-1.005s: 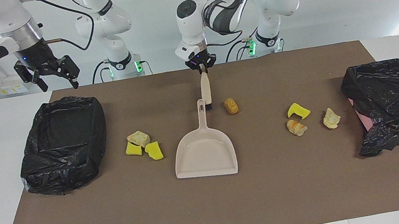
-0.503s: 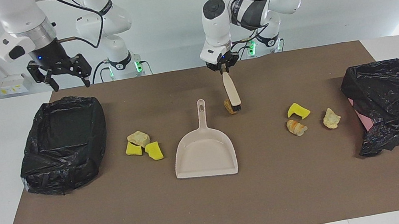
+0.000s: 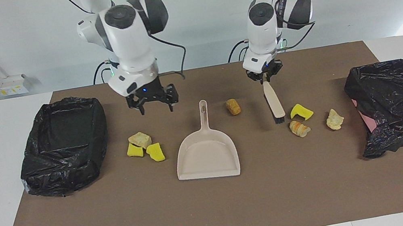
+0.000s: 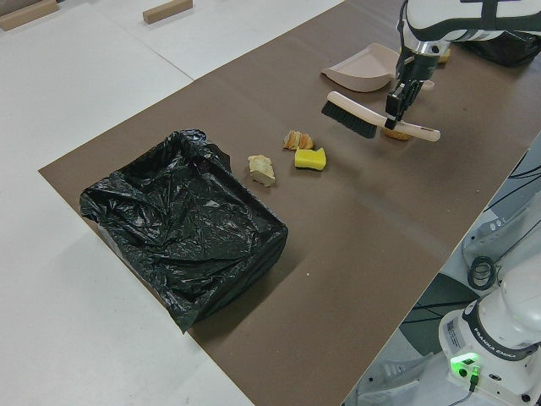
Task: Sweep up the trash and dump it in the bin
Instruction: 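Move the brush behind the trash while the right gripper grasps the dustpan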
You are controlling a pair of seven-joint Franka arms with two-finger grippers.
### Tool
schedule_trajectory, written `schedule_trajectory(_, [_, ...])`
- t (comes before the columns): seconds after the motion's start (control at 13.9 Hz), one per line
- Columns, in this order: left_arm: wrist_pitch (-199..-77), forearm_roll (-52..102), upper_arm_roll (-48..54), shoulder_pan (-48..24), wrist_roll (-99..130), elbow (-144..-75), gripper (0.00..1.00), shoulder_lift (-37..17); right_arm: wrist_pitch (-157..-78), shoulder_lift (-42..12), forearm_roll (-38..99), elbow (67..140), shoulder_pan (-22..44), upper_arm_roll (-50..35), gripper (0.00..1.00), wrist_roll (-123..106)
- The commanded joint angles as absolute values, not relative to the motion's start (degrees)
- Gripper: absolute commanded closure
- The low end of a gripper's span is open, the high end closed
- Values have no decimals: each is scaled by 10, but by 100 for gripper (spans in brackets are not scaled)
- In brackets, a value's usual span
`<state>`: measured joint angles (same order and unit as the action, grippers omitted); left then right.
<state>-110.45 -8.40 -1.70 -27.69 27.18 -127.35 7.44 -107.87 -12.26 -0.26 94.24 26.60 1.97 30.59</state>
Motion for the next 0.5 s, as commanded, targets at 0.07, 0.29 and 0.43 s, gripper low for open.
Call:
schedule_trajectory(0.07, [-1150,-118,-10,-176,176,-1281,100,65,-1108,-177,13,935,311,21,0,393])
schedule_trajectory(0.29, [-1193,-126,-10,-89,75,-1283,100,55,-1141,-221,14,943,358,20,0,434])
schedule_trajectory(0.43, [-1221,-127,-10,-35,0,-1283,100,50,-1178,-221,18,981,363,20,0,432])
